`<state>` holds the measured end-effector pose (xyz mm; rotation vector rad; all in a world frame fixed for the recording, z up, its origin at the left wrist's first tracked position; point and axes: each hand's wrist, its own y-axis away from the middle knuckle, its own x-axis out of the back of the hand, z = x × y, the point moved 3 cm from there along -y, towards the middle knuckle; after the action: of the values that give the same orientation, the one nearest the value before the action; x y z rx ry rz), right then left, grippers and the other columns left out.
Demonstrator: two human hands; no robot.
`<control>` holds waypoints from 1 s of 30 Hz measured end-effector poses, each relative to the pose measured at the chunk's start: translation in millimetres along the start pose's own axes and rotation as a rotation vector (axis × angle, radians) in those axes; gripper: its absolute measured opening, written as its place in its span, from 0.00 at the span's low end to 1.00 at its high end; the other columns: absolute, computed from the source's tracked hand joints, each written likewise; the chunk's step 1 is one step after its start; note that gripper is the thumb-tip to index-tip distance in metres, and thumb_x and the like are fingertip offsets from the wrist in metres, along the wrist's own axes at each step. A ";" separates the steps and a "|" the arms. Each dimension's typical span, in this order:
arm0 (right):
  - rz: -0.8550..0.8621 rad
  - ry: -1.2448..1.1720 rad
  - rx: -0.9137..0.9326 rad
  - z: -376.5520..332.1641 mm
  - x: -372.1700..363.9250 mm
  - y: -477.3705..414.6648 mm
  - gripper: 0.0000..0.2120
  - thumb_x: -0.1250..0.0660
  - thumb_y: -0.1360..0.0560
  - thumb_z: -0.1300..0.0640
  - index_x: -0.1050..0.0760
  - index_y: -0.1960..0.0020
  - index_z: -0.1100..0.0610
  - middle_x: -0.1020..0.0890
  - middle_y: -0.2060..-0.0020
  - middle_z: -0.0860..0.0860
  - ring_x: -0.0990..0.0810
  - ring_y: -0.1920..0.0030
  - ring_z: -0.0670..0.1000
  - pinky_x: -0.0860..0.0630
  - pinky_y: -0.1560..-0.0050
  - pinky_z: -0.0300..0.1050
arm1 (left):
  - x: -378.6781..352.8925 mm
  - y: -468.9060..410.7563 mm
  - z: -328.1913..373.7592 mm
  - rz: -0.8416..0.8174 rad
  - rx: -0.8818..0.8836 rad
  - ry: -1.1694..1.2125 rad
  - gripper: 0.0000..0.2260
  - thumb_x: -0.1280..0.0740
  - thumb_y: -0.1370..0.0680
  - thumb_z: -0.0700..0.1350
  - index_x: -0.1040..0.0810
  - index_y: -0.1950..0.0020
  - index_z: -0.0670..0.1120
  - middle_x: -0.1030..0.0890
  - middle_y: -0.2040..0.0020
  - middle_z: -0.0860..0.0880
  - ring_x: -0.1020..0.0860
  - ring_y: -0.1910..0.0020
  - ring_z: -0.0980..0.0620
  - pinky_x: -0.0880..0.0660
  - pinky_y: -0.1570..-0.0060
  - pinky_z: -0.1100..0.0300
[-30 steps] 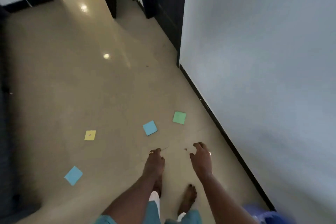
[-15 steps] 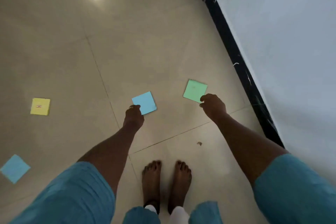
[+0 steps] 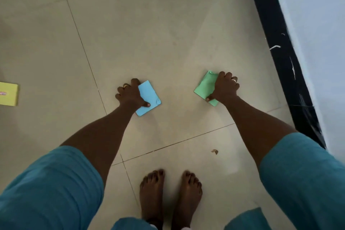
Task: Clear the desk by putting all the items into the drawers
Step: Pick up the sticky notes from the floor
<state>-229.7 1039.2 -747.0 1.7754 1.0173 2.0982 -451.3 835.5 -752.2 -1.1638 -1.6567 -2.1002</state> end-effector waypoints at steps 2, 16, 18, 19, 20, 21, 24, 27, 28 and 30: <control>-0.043 -0.133 -0.058 5.1 -1.4 0.0 0.40 0.21 0.38 0.52 0.38 0.35 0.63 0.35 0.37 0.61 0.34 0.35 0.63 0.30 0.40 0.55 | 2.9 -2.8 -1.7 -0.041 -0.010 -0.005 0.31 0.27 0.28 0.50 0.36 0.30 0.46 0.30 0.35 0.41 0.35 0.33 0.39 0.36 0.37 0.48; -0.155 -1.306 -0.384 76.3 102.8 236.8 0.19 0.33 0.29 0.70 0.36 0.48 0.52 0.26 0.62 0.55 0.27 0.63 0.54 0.30 0.70 0.40 | 70.2 234.6 46.1 -0.113 0.099 0.739 0.13 0.39 0.21 0.39 0.29 0.37 0.40 0.24 0.41 0.38 0.23 0.45 0.40 0.24 0.44 0.44; -0.158 -1.491 -0.468 87.7 137.6 290.2 0.19 0.35 0.27 0.71 0.34 0.43 0.54 0.25 0.58 0.56 0.25 0.63 0.52 0.28 0.66 0.42 | 96.3 288.9 69.8 -0.146 0.072 0.806 0.14 0.40 0.20 0.38 0.30 0.34 0.42 0.24 0.43 0.41 0.24 0.47 0.42 0.24 0.45 0.48; -0.158 -1.544 -0.488 90.6 146.8 313.6 0.18 0.36 0.27 0.71 0.32 0.41 0.56 0.24 0.56 0.57 0.25 0.64 0.51 0.29 0.65 0.42 | 104.3 311.3 75.9 -0.171 0.048 0.817 0.15 0.41 0.20 0.38 0.31 0.34 0.43 0.25 0.45 0.43 0.25 0.48 0.43 0.25 0.46 0.49; -0.150 -1.582 -0.507 95.9 155.0 336.5 0.16 0.37 0.26 0.71 0.31 0.40 0.59 0.24 0.55 0.57 0.25 0.64 0.51 0.31 0.66 0.41 | 111.8 333.0 80.8 -0.201 0.024 0.799 0.15 0.41 0.20 0.39 0.30 0.34 0.43 0.25 0.45 0.44 0.24 0.47 0.43 0.24 0.44 0.48; -0.118 -1.635 -0.543 107.8 171.4 365.2 0.16 0.37 0.26 0.71 0.30 0.40 0.60 0.24 0.54 0.58 0.26 0.64 0.51 0.33 0.66 0.40 | 125.7 359.6 91.9 -0.228 -0.035 0.755 0.14 0.41 0.20 0.39 0.30 0.34 0.44 0.24 0.44 0.44 0.24 0.46 0.42 0.24 0.42 0.46; -0.037 -1.827 -0.640 119.8 192.5 422.2 0.14 0.41 0.25 0.72 0.30 0.44 0.58 0.23 0.54 0.58 0.25 0.63 0.53 0.33 0.65 0.40 | 143.2 407.5 108.0 -0.257 -0.099 0.677 0.14 0.41 0.20 0.39 0.30 0.34 0.42 0.23 0.41 0.40 0.23 0.44 0.40 0.25 0.43 0.48; 0.158 -2.058 -0.731 148.2 242.4 504.8 0.15 0.42 0.24 0.73 0.32 0.42 0.58 0.22 0.56 0.55 0.24 0.60 0.53 0.30 0.61 0.44 | 183.2 486.3 138.7 -0.247 -0.304 0.532 0.12 0.41 0.20 0.38 0.28 0.37 0.38 0.22 0.43 0.40 0.25 0.51 0.44 0.33 0.55 0.58; 0.222 -2.098 -0.750 157.9 256.2 531.2 0.16 0.42 0.24 0.73 0.32 0.41 0.59 0.22 0.56 0.55 0.24 0.59 0.54 0.30 0.61 0.44 | 192.4 512.1 147.9 -0.254 -0.350 0.501 0.11 0.41 0.20 0.38 0.28 0.39 0.38 0.21 0.45 0.39 0.27 0.53 0.45 0.34 0.57 0.58; 0.349 -2.173 -0.791 178.1 275.9 579.3 0.15 0.42 0.24 0.74 0.31 0.42 0.61 0.22 0.56 0.57 0.24 0.59 0.54 0.28 0.60 0.45 | 205.3 563.2 164.4 -0.278 -0.432 0.475 0.09 0.42 0.20 0.38 0.27 0.41 0.38 0.22 0.49 0.40 0.27 0.55 0.45 0.31 0.57 0.57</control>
<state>20.5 831.8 -165.9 2.1472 -0.6490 -0.2880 -172.2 851.5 -197.0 -0.4645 -1.2345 -2.7292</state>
